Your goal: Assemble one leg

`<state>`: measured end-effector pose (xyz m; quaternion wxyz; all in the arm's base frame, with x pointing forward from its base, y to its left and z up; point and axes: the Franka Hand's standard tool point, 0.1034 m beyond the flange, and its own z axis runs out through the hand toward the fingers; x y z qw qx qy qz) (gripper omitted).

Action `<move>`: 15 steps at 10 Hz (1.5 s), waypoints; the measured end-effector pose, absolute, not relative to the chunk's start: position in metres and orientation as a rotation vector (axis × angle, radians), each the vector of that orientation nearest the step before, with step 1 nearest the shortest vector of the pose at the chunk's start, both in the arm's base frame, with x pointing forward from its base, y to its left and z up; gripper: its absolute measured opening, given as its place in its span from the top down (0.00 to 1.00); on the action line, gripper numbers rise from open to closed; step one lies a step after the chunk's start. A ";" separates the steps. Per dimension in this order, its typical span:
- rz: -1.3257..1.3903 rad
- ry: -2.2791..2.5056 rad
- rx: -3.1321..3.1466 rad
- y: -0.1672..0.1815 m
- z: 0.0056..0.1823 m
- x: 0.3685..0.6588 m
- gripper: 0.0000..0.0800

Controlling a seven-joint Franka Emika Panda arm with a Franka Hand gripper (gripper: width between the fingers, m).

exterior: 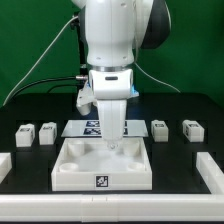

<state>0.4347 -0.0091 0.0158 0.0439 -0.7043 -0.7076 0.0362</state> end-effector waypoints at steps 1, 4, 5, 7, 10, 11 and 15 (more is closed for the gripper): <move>0.113 -2.158 -2.156 -0.009 0.015 0.435 0.19; 0.114 -2.153 -2.161 -0.010 0.015 0.435 0.34; 0.114 -2.153 -2.161 -0.010 0.015 0.435 0.59; 0.114 -2.153 -2.161 -0.010 0.015 0.435 0.76; 0.109 -2.155 -2.164 -0.010 0.016 0.436 0.92; 0.109 -2.155 -2.164 -0.010 0.016 0.436 0.92; 0.108 -2.151 -2.168 -0.009 0.016 0.436 0.92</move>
Offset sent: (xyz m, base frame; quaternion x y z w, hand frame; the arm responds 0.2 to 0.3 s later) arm 0.0000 0.0000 0.0000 0.0000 0.0000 0.0000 1.0000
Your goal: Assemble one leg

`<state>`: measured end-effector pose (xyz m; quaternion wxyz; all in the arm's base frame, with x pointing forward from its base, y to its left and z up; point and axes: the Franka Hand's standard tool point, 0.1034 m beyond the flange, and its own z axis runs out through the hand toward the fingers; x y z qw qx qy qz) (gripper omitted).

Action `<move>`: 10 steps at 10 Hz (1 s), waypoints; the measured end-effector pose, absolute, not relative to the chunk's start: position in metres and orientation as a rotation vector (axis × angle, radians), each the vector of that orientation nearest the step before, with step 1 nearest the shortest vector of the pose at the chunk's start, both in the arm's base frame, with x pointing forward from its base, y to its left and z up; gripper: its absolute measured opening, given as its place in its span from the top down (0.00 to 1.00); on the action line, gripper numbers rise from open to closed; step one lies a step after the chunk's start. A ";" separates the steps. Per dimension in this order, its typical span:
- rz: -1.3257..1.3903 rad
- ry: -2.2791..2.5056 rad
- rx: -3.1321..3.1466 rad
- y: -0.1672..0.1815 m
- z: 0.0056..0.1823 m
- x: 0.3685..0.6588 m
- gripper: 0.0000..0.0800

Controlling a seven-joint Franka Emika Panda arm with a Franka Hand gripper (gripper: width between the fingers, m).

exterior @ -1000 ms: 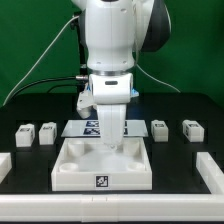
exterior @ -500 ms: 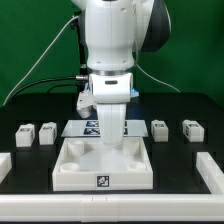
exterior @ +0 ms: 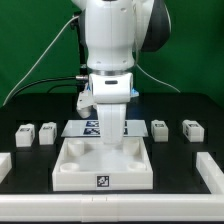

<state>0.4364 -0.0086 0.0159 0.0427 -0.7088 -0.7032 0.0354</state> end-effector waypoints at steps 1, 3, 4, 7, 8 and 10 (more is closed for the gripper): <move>0.101 -2.140 -2.181 -0.001 0.015 0.438 0.92; 0.074 -2.132 -2.186 0.036 0.015 0.451 0.92; 0.054 -2.138 -2.183 0.049 0.016 0.460 0.92; 0.007 -2.123 -2.204 0.079 0.016 0.489 0.92; -0.001 -2.120 -2.207 0.083 0.016 0.495 0.92; -0.005 -2.103 -2.226 0.085 0.016 0.498 0.92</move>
Offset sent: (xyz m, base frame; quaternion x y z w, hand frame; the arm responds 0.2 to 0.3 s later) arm 0.0283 0.0591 -0.0094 0.0147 0.0125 -0.0135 0.9997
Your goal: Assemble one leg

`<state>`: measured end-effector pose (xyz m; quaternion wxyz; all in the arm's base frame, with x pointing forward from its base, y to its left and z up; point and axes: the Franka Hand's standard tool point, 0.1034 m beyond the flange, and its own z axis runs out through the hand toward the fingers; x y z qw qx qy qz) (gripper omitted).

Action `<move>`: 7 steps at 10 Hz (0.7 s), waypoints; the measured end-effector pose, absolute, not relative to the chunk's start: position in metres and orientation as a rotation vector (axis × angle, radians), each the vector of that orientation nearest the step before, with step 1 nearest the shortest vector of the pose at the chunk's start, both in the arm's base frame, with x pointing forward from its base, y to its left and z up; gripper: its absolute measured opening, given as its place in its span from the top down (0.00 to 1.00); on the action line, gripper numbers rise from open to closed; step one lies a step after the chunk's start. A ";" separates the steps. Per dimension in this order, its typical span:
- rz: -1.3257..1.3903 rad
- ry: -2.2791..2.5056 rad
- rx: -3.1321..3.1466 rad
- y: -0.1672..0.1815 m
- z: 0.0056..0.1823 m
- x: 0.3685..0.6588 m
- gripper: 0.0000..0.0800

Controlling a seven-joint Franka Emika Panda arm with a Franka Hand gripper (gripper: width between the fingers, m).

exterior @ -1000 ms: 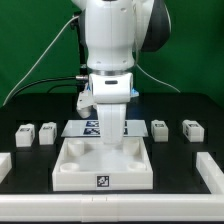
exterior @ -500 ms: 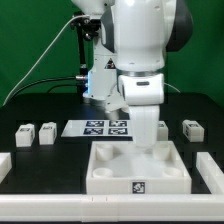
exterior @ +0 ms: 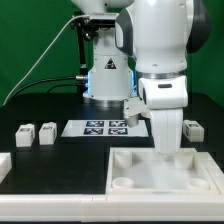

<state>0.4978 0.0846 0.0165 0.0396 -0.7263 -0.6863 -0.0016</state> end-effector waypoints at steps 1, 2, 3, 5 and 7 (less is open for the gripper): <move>-0.005 -2.100 -2.229 0.084 0.016 0.498 0.92; -0.006 -2.099 -2.231 0.084 0.017 0.498 0.92; -0.007 -2.099 -2.233 0.084 0.018 0.499 0.92; -0.003 -2.094 -2.235 0.082 0.016 0.498 0.49; -0.004 -2.094 -2.235 0.082 0.016 0.498 0.29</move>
Offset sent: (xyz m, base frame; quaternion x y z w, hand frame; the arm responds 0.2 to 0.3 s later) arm -0.0010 -0.0041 -0.0033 0.0030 -0.0051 0.0007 1.0000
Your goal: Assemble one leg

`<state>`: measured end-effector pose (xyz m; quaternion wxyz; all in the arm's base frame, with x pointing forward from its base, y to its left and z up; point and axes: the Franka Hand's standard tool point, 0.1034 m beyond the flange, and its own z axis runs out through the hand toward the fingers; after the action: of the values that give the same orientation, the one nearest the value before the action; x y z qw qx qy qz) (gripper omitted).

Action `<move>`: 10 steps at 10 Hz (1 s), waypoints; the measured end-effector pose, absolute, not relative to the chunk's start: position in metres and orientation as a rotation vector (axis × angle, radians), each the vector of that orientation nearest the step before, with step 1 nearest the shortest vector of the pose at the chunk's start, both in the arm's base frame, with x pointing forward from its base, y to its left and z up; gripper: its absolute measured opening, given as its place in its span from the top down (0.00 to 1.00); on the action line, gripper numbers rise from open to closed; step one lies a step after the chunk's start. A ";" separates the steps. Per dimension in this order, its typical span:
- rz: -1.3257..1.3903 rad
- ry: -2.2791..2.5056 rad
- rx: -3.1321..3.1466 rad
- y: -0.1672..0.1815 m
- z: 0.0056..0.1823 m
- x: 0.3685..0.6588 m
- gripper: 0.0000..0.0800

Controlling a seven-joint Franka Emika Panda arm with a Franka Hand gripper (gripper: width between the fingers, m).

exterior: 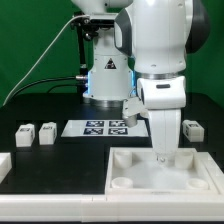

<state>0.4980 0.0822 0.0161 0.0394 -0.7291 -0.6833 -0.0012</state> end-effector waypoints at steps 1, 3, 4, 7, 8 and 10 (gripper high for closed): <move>-0.004 -2.094 -2.235 0.082 0.016 0.498 0.29; -0.004 -2.094 -2.235 0.082 0.016 0.498 0.19; -0.007 -2.080 -2.253 0.083 0.019 0.498 0.19; -0.027 -1.999 -2.367 0.094 0.048 0.490 0.19; -0.039 -1.982 -2.398 0.097 0.061 0.485 0.19; -0.035 -1.936 -2.436 0.096 0.063 0.482 0.19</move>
Offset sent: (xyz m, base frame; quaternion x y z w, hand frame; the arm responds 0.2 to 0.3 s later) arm -0.0010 0.0000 0.0071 -0.0076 -0.0123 0.0004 0.9999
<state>0.4819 0.0961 0.0626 0.0149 -0.7827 -0.6221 -0.0111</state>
